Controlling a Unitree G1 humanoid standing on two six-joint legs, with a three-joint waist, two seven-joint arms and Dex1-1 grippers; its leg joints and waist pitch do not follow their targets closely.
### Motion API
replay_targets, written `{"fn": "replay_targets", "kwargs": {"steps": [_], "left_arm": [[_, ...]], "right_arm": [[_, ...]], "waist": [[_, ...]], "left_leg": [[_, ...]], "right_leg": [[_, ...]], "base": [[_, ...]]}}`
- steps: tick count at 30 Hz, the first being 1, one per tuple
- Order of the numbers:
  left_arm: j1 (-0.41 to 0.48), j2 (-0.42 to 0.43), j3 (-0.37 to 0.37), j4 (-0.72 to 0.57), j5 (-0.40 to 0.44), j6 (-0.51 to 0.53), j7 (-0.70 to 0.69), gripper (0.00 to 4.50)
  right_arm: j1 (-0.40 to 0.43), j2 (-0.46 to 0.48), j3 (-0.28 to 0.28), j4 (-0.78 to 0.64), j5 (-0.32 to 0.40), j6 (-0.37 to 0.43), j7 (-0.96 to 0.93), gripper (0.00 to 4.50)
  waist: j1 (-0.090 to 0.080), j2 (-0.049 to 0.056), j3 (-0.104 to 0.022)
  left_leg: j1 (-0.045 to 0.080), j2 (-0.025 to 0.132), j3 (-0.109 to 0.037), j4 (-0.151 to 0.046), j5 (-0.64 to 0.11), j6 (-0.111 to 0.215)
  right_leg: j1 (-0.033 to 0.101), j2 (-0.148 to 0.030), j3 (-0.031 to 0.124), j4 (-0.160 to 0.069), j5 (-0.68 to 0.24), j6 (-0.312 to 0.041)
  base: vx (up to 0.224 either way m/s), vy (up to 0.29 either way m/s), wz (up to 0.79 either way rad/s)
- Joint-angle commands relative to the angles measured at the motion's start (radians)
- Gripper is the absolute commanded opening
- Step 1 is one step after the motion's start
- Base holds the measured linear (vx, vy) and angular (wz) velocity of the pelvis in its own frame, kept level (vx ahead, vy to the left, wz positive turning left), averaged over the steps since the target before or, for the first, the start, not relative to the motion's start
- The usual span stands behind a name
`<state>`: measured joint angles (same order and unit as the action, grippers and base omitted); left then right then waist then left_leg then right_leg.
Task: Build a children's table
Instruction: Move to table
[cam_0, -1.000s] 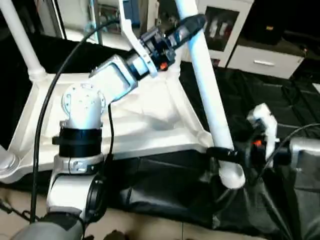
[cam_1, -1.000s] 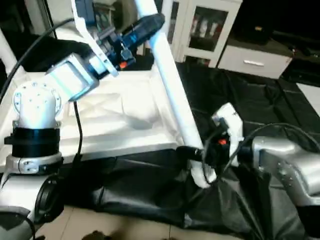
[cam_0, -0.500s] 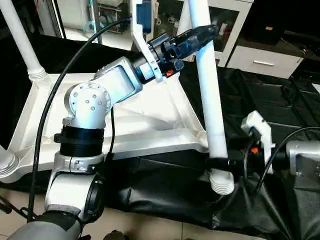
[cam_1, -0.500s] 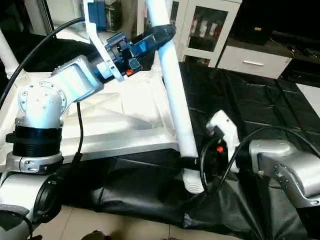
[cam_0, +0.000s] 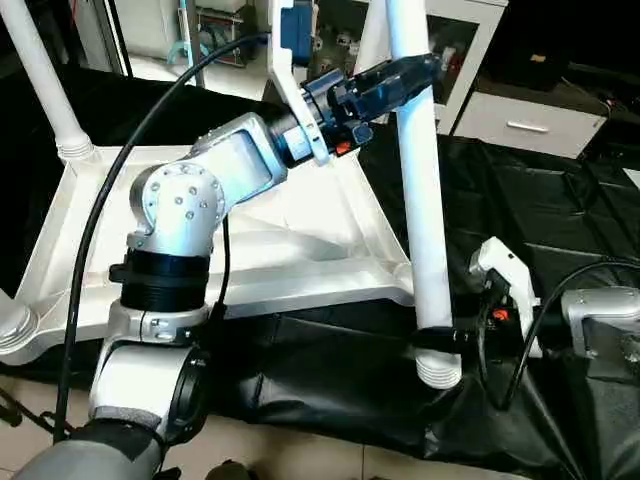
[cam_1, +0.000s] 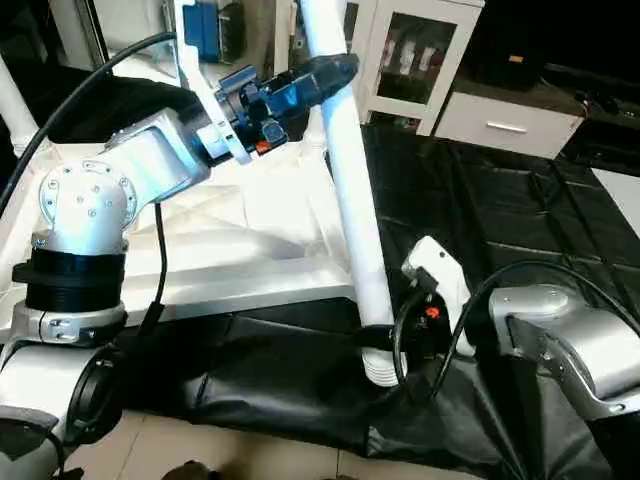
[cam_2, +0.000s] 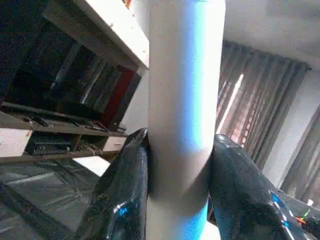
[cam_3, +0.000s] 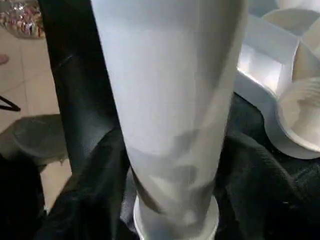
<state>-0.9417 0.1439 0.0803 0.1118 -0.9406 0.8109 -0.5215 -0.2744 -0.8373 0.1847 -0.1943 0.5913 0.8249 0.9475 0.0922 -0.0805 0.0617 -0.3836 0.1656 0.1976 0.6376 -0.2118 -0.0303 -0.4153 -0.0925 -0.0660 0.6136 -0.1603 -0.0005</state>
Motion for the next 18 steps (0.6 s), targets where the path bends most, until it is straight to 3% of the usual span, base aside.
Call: {"fn": "replay_targets", "kwargs": {"steps": [1, 7, 16, 18], "left_arm": [[-0.028, -0.008, -0.012, -0.003, 0.01, 0.005, -0.014, 1.43], [-0.037, -0.013, -0.009, -0.003, 0.01, 0.008, -0.017, 1.43], [-0.04, -0.005, -0.022, 0.003, 0.053, 0.008, 0.007, 1.43], [-0.047, -0.006, -0.003, 0.034, 0.028, 0.071, 0.046, 1.99]], "right_arm": [[-0.001, -0.006, 0.01, -0.006, -0.012, -0.002, 0.008, 2.55], [-0.002, 0.002, 0.015, 0.004, -0.024, -0.006, 0.016, 2.03], [-0.008, 0.022, 0.011, 0.009, -0.038, -0.03, 0.008, 1.91], [-0.015, 0.037, 0.0, 0.02, -0.041, -0.044, -0.003, 1.9]], "waist": [[0.003, -0.015, -0.069], [0.004, -0.015, -0.07], [0.004, -0.011, -0.071], [0.004, -0.01, -0.071]], "left_leg": [[0.019, 0.067, -0.031, -0.079, -0.087, -0.007], [0.02, 0.067, -0.031, -0.078, -0.081, -0.004], [0.02, 0.067, -0.031, -0.078, -0.082, -0.005], [0.02, 0.066, -0.03, -0.077, -0.085, -0.006]], "right_leg": [[0.055, -0.068, 0.047, -0.065, -0.258, -0.178], [0.055, -0.067, 0.047, -0.062, -0.24, -0.185], [0.056, -0.067, 0.047, -0.061, -0.22, -0.196], [0.056, -0.067, 0.047, -0.061, -0.219, -0.199]], "base": [[0.0, 0.0, 0.0], [0.0, 0.0, 0.0], [0.0, 0.0, 0.0], [0.0, 0.0, 0.0]]}}
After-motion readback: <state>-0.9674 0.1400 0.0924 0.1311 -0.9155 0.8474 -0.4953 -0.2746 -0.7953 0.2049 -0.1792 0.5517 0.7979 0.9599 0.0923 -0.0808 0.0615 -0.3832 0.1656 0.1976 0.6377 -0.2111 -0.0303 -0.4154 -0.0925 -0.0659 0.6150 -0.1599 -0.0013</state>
